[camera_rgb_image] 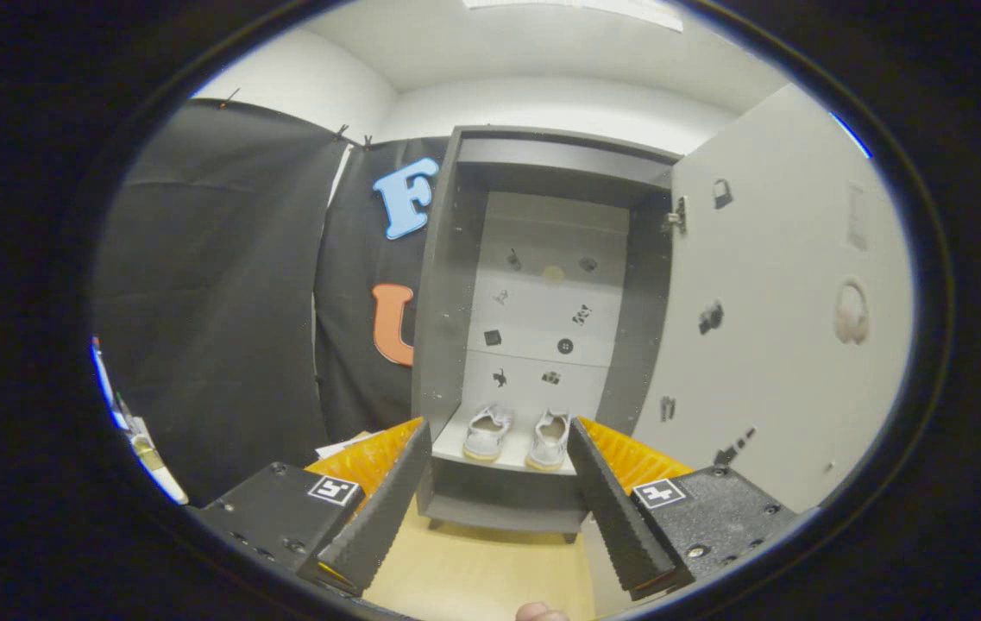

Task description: Open the shoe cabinet door, grab the shoes and put them into the shoe cabinet, then close the shoe cabinet door.

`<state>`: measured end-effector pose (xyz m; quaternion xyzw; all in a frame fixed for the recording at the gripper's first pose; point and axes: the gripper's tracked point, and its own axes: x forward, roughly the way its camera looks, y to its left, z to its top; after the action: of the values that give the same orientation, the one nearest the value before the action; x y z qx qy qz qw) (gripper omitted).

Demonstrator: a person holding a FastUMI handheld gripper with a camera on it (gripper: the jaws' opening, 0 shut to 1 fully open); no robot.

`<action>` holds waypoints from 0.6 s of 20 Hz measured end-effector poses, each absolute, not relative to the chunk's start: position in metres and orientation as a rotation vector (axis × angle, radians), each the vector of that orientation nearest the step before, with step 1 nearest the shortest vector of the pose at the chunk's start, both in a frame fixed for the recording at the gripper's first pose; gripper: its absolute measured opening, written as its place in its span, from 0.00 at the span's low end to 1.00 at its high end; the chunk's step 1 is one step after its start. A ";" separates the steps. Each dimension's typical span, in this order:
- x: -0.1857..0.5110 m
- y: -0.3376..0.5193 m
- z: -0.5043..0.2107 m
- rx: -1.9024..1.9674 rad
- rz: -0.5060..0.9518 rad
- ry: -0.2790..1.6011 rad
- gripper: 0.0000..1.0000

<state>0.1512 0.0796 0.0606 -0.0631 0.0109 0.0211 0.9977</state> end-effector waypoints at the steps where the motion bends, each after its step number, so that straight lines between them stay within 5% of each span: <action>1: 0.134 0.074 0.053 -0.117 0.035 0.027 1.00; 12: 0.005 -0.089 -0.006 -0.052 -0.221 0.113 1.00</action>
<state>0.0049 -0.0890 -0.0064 -0.0258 0.0562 -0.1103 0.9920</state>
